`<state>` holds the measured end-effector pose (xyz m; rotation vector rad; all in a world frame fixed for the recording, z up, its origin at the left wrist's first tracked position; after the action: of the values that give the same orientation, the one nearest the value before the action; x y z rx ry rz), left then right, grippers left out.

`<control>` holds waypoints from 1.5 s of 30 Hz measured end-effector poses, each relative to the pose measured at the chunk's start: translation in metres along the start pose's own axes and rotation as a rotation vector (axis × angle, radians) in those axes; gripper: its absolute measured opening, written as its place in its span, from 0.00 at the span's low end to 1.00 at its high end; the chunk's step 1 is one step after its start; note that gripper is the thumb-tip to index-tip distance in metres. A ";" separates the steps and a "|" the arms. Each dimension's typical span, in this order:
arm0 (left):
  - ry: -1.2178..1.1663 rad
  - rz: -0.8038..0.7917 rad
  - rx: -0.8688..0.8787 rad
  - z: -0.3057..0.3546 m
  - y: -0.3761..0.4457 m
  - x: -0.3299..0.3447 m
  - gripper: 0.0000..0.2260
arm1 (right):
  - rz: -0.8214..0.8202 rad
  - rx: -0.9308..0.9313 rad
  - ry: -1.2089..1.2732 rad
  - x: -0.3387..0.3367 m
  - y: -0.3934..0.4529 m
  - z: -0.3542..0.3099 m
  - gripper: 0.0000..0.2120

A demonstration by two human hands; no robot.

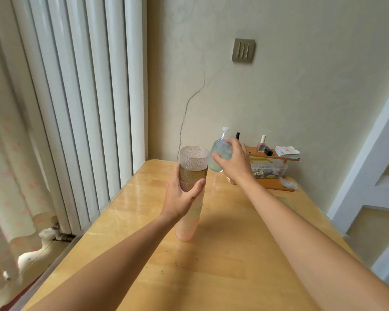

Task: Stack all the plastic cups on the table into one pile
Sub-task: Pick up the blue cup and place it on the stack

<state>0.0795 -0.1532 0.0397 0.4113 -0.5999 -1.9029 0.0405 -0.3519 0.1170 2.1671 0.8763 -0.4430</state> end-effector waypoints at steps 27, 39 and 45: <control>0.001 -0.290 -0.277 0.020 -0.007 -0.019 0.32 | -0.285 -0.202 -0.033 0.001 -0.065 -0.129 0.30; 0.089 -0.172 -0.049 0.063 0.016 -0.012 0.35 | -0.353 -0.139 -0.021 0.001 -0.064 -0.125 0.31; 0.083 -0.021 0.008 0.056 0.012 -0.007 0.27 | -0.379 -0.102 0.157 -0.002 -0.061 -0.108 0.34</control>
<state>0.0611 -0.1386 0.0924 0.5013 -0.5500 -1.8936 -0.0001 -0.2422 0.1587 1.9633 1.3772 -0.4042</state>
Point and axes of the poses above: each hand's wrist, its own y-axis towards the middle knuckle, its own x-axis out of the palm, z = x × y, the point moved 8 cm from there along y, towards the middle knuckle, and after that the axes turned 2 degrees about -z, right-handed, at the moved point
